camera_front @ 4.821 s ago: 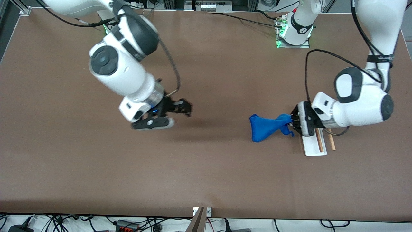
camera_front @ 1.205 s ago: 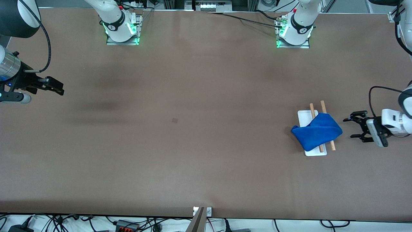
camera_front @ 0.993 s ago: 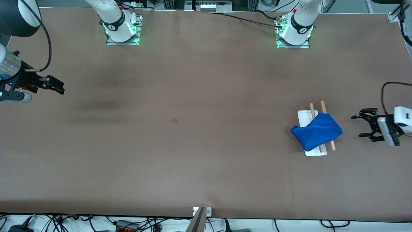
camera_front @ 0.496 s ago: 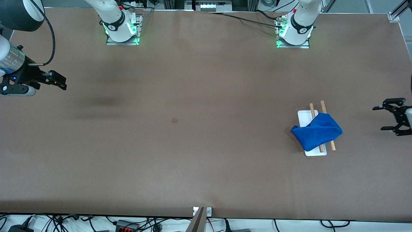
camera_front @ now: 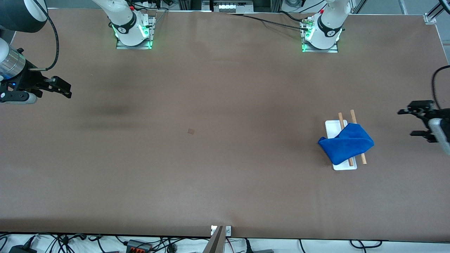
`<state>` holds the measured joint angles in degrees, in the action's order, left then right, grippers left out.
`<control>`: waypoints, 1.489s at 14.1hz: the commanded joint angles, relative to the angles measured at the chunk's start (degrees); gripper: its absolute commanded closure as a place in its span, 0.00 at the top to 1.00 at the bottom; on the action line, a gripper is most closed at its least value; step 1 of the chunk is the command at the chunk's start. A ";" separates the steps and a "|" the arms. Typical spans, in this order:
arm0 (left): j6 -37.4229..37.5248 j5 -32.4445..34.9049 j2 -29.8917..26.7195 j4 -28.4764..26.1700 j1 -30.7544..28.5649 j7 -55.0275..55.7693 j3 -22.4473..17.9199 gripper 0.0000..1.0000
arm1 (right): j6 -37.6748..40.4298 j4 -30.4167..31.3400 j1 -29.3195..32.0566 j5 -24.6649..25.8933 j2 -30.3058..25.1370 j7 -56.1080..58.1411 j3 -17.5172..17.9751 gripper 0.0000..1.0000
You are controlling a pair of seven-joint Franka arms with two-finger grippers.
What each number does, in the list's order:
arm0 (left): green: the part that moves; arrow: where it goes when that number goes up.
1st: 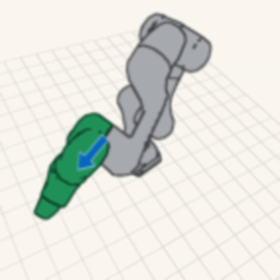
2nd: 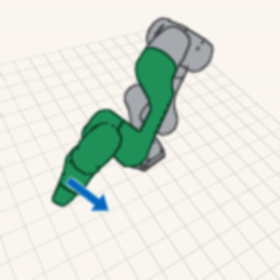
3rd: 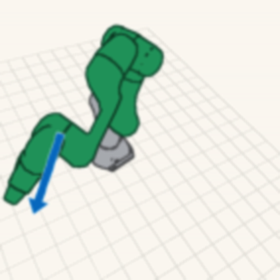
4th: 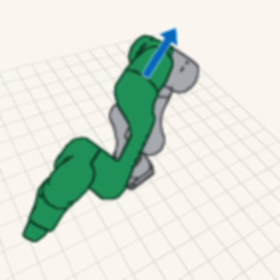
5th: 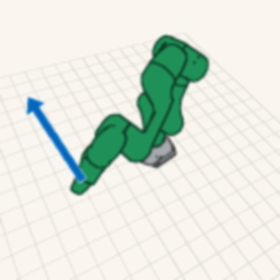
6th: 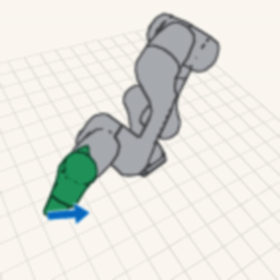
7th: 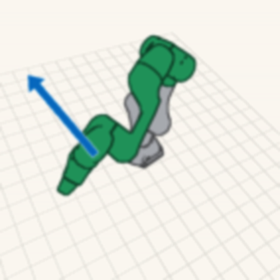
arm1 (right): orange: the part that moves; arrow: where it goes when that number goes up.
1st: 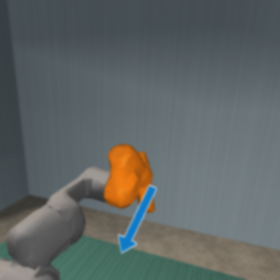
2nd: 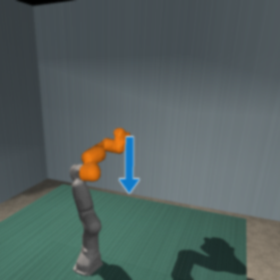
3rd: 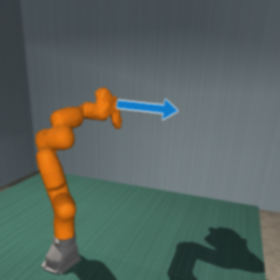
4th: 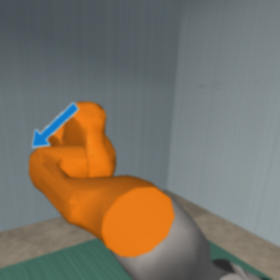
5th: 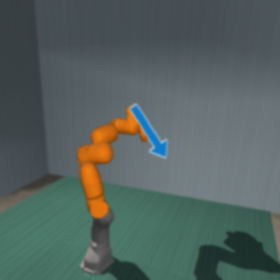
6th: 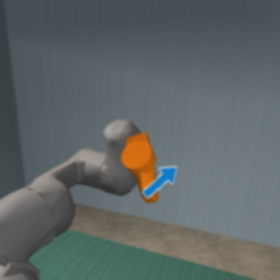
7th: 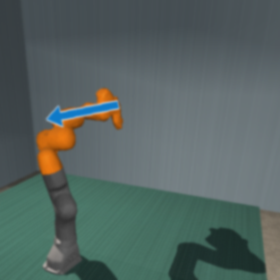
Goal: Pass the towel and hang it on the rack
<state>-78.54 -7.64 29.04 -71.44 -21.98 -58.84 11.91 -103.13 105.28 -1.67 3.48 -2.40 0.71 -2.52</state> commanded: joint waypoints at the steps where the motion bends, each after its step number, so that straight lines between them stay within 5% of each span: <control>1: 3.04 2.45 -2.49 0.51 2.98 4.50 -0.13 1.00 | -0.14 -0.43 0.26 -0.93 -0.41 0.96 0.06 1.00; 10: 5.94 4.74 -7.23 0.25 7.04 26.13 -0.22 1.00 | 0.03 -0.52 1.85 -0.93 -0.06 0.96 0.76 1.00; 13: 5.33 8.85 -10.57 -1.41 12.47 35.85 -1.45 1.00 | 0.03 -0.52 1.85 -0.93 -0.15 0.96 0.76 1.00; 17: -4.04 9.84 -18.73 -11.67 13.72 55.91 -1.45 1.00 | 0.82 -0.52 1.59 -1.02 -0.23 0.44 1.55 1.00; 21: -11.55 9.23 -23.15 -17.32 16.34 57.69 -3.72 1.00 | 1.09 -0.52 1.49 -1.11 -0.32 0.35 1.46 1.00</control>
<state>-87.43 1.25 9.73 -83.85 -7.97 -2.81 10.96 -102.95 105.12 -0.80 3.48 -2.39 0.70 -1.52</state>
